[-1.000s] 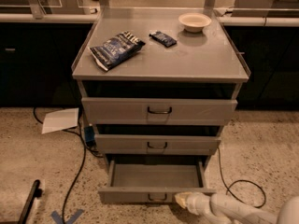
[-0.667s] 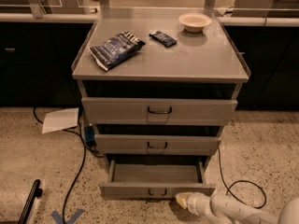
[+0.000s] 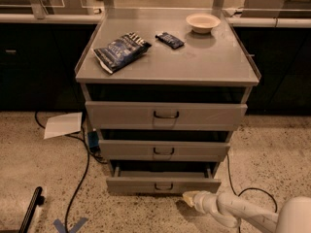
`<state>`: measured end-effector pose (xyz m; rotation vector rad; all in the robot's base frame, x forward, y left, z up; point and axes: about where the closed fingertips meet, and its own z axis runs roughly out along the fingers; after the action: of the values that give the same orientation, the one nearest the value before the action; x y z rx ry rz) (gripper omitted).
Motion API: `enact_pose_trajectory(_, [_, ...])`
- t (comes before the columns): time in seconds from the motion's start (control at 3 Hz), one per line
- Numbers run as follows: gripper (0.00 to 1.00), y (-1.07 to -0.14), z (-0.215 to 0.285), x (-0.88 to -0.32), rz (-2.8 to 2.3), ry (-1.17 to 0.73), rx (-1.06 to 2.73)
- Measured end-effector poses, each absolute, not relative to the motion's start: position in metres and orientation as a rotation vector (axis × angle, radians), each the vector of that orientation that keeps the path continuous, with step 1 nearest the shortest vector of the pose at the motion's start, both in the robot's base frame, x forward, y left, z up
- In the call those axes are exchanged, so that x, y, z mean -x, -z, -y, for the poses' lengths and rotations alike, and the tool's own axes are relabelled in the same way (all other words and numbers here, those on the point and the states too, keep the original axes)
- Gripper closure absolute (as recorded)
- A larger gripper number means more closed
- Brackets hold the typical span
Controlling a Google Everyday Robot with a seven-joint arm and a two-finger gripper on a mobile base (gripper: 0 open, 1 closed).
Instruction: Close bottom drawer
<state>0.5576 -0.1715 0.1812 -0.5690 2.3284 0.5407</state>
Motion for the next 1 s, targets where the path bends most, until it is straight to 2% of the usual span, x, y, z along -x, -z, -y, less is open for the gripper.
enact_pose_trajectory(0.67, [1.00,-0.196,0.170,-0.619,-2.269,-0.465,0.592])
enact_pose_trajectory(1.0, [1.00,-0.197,0.172,-0.626,-2.265,-0.452,0.585])
